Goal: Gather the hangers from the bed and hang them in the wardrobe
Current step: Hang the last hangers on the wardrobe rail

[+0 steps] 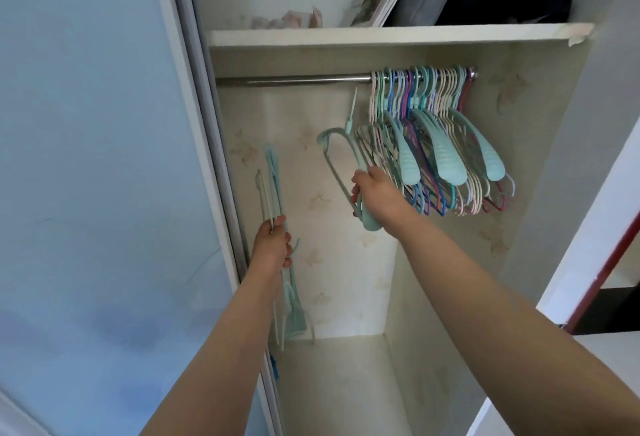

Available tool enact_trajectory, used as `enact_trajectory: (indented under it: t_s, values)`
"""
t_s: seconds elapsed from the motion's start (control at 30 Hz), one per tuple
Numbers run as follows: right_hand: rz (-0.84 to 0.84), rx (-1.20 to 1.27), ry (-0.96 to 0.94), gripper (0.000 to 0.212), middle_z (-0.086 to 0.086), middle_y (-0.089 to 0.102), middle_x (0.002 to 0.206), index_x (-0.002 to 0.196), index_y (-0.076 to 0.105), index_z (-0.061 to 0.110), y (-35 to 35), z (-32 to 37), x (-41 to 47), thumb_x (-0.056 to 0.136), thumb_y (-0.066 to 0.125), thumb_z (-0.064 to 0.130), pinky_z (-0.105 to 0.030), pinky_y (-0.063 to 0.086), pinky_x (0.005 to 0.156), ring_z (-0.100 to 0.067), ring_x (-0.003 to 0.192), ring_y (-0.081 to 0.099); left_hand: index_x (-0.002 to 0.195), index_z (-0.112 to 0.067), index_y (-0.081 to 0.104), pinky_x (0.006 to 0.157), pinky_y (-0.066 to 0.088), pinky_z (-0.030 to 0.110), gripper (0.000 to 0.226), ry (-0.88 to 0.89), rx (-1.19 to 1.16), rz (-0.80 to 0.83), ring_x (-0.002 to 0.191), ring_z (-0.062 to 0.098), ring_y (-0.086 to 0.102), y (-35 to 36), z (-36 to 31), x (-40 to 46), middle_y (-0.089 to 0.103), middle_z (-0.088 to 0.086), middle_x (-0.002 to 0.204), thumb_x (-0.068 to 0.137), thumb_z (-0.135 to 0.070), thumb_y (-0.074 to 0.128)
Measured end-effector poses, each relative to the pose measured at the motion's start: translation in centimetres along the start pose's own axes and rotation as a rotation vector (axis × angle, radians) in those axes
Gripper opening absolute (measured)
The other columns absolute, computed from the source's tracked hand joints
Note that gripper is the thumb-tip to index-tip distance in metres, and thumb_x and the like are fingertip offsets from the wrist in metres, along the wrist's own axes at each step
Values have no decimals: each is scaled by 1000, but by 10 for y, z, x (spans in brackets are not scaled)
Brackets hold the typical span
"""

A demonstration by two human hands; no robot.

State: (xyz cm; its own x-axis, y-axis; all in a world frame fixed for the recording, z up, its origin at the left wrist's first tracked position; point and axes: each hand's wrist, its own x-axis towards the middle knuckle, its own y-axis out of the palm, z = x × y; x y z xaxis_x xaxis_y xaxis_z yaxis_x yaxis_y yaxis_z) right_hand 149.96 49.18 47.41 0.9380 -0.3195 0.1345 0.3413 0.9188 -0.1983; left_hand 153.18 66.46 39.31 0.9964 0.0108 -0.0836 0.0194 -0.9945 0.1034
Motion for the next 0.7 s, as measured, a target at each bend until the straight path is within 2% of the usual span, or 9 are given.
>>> enact_trajectory:
  t_s: [0.1, 0.2, 0.3, 0.43, 0.5, 0.57, 0.63, 0.7]
  values:
    - [-17, 13, -47, 11, -5, 51, 75, 90, 46, 14, -6, 35, 25, 96, 40, 20, -42, 49, 66, -23, 66, 51, 113, -21, 49, 40, 23, 18, 20, 25, -6, 35, 48, 9, 29, 5, -17, -3, 36, -4, 65, 103, -23, 32]
    - [-5, -6, -21, 12, -9, 49, 75, 98, 46, 8, -10, 58, 48, 95, 39, 18, -36, 48, 59, -23, 60, 49, 117, -21, 50, 42, 24, 20, 24, 32, -9, 58, 48, 9, 29, 8, -30, -5, 36, -4, 65, 103, -22, 30]
    - [63, -23, 51, 15, -11, 52, 77, 98, 50, 9, -16, 70, 65, 94, 40, 20, -41, 53, 63, -25, 62, 51, 120, -21, 51, 43, 24, 21, 28, 34, -22, 74, 48, 9, 29, 11, -40, -6, 36, -4, 65, 102, -22, 29]
    - [113, -63, 155, 22, -8, 52, 75, 85, 52, 10, -25, 69, 73, 99, 40, 22, -49, 55, 70, -24, 60, 52, 120, -20, 52, 43, 24, 21, 28, 34, -44, 89, 48, 9, 29, 13, -46, -8, 36, -4, 65, 102, -20, 30]
    - [70, -39, 182, 24, -7, 50, 72, 82, 51, 11, -27, 64, 75, 100, 39, 22, -42, 55, 60, -22, 58, 50, 120, -20, 52, 42, 23, 20, 29, 30, -51, 95, 47, 9, 28, 12, -46, -9, 36, -4, 64, 102, -19, 30]
    - [-27, -38, 173, 23, -7, 50, 72, 86, 51, 10, -27, 60, 77, 100, 38, 23, -32, 46, 53, -21, 58, 49, 120, -20, 52, 41, 23, 20, 28, 28, -52, 101, 47, 9, 28, 12, -44, -9, 35, -4, 64, 102, -19, 30]
    - [-113, -73, 139, 22, -10, 53, 80, 91, 51, 9, -28, 54, 82, 100, 41, 27, -29, 43, 61, -23, 68, 52, 121, -21, 51, 42, 24, 21, 28, 20, -53, 105, 47, 8, 28, 12, -40, -10, 35, -4, 63, 102, -19, 30]
    - [-172, -165, 93, 23, -11, 55, 93, 83, 51, 12, -30, 46, 83, 97, 44, 29, -30, 42, 73, -23, 84, 53, 121, -21, 51, 42, 23, 20, 29, 0, -71, 114, 48, 8, 27, 12, -37, -11, 35, -4, 63, 102, -18, 30]
